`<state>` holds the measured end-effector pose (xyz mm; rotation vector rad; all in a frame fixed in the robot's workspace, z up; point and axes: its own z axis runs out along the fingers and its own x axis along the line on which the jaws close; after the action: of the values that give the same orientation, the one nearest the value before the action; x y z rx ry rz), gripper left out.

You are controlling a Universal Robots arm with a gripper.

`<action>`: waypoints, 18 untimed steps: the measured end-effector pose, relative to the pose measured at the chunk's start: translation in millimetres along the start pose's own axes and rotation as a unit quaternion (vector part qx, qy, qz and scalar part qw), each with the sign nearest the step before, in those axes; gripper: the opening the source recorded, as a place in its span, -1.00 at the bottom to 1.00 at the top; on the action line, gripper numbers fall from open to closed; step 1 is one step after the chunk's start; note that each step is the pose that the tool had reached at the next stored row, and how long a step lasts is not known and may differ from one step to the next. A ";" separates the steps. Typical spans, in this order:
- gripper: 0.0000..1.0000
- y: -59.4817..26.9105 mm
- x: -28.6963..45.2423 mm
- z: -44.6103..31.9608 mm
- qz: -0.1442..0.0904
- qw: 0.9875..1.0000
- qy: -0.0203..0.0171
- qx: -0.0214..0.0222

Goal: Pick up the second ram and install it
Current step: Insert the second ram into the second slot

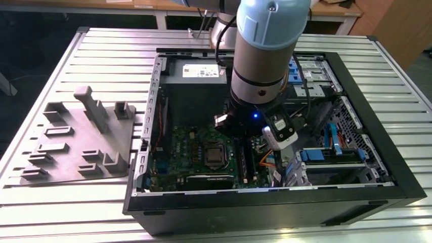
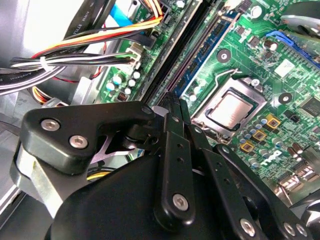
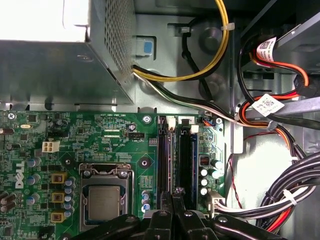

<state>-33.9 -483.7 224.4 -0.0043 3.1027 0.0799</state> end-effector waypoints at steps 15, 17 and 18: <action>-0.77 -0.1 -1.3 0.3 0.006 1.000 0.000 -0.002; -0.77 -0.1 -1.3 0.4 0.006 1.000 0.000 -0.002; -0.77 -0.1 -1.3 1.0 0.006 1.000 0.000 -0.002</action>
<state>-32.5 -483.7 223.4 0.0137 3.1020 0.0866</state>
